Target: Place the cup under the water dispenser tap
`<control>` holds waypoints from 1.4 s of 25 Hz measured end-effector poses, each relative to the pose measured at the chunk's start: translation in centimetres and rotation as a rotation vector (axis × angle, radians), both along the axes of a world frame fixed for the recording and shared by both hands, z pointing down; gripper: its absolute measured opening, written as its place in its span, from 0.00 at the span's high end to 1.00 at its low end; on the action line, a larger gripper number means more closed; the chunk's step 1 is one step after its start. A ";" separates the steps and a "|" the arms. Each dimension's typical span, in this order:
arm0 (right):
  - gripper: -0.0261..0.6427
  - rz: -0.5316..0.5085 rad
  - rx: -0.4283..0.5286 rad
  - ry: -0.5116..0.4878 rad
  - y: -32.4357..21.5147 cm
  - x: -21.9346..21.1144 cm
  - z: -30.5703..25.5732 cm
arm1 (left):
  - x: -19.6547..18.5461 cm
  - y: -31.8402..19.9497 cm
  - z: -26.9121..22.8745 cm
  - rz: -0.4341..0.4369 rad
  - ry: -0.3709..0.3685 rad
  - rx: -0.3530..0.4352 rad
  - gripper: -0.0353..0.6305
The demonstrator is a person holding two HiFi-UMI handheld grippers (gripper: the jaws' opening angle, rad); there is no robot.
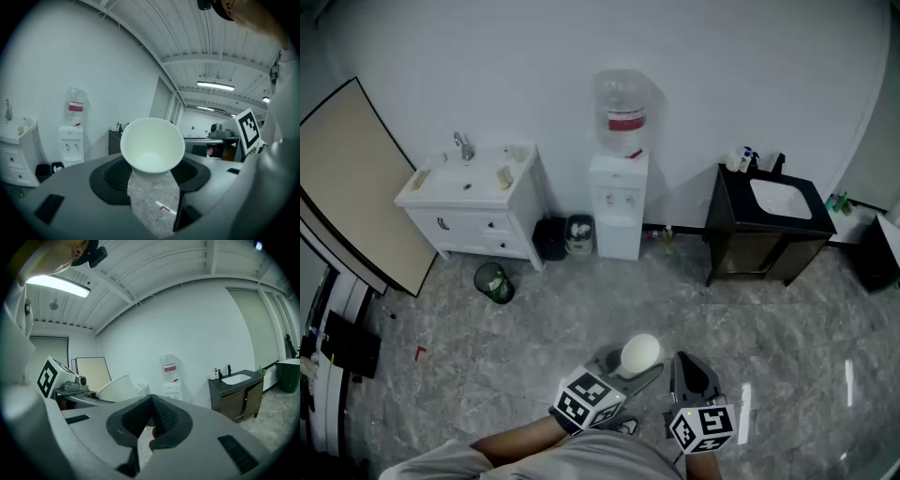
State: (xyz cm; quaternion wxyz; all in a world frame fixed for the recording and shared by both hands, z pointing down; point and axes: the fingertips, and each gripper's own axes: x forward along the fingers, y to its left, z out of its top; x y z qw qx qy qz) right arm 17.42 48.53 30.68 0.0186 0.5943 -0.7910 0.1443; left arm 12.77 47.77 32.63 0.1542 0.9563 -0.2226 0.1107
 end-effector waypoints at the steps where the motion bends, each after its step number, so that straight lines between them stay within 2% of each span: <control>1: 0.94 -0.004 0.000 -0.001 0.1 0.1 0.1 | 0.1 0.1 0.1 -0.003 0.000 0.001 0.56; 4: 0.94 -0.029 0.003 -0.003 0.2 0.1 0.2 | 0.3 0.3 0.2 -0.014 0.000 0.001 0.56; 8: 0.94 -0.112 0.036 -0.022 0.2 -0.9 -0.3 | -0.1 0.1 0.1 -0.045 -0.002 0.008 0.56; 17: 0.94 -0.201 0.084 -0.058 -3.8 -5.7 -0.6 | -4.8 -4.4 0.9 -0.130 0.017 0.030 0.56; 22: 0.94 -0.204 0.083 -0.083 -9.4 -9.0 -0.7 | -8.1 -10.1 1.4 -0.136 0.019 0.051 0.56; 29: 0.94 -0.182 0.088 -0.085 -20.1 -15.1 -1.4 | -13.9 -21.1 1.4 -0.108 0.017 0.078 0.56; 35: 0.94 -0.165 0.084 -0.078 -26.7 -17.9 -1.4 | -16.9 -28.2 2.3 -0.099 -0.007 0.090 0.56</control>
